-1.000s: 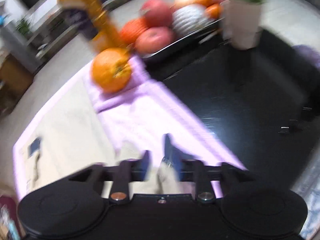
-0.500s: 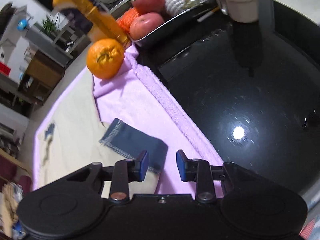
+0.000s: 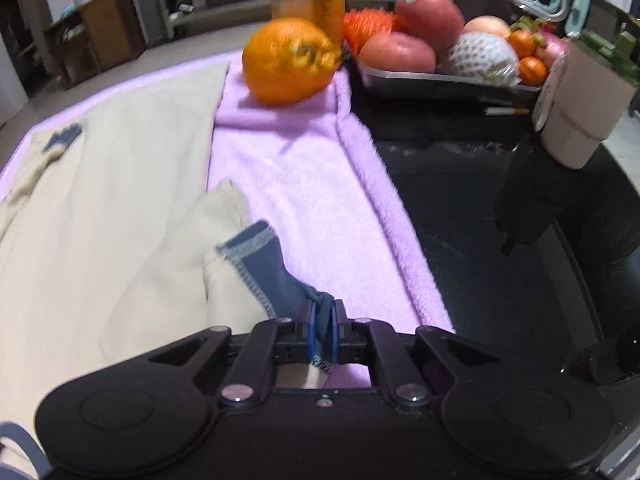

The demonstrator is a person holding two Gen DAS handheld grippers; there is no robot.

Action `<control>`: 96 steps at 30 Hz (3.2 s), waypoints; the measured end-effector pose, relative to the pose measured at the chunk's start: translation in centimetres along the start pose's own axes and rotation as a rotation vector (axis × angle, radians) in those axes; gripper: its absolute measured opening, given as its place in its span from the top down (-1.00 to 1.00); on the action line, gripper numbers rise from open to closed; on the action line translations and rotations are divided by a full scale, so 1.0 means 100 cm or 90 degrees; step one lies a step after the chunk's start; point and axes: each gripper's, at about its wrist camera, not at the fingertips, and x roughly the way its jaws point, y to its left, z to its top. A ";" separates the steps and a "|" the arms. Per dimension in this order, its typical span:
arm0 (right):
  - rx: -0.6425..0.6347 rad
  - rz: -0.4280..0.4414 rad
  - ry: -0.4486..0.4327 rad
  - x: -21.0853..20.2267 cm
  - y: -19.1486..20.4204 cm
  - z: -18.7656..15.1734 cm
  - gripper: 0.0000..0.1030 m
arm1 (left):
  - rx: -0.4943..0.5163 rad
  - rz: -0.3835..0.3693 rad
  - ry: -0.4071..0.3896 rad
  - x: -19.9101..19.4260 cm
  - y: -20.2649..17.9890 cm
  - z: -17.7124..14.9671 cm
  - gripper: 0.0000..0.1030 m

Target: Fold clothes

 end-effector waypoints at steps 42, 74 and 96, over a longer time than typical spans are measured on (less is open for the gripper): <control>0.141 0.184 0.029 -0.082 -0.085 0.011 0.17 | -0.023 -0.011 -0.014 0.011 0.022 0.026 0.14; -0.080 0.224 0.136 -0.064 0.084 -0.111 0.87 | -0.012 0.018 -0.008 0.017 0.054 -0.019 0.33; -0.099 0.375 -0.103 -0.139 0.119 0.033 0.55 | -0.061 0.026 -0.167 -0.037 0.134 0.146 0.11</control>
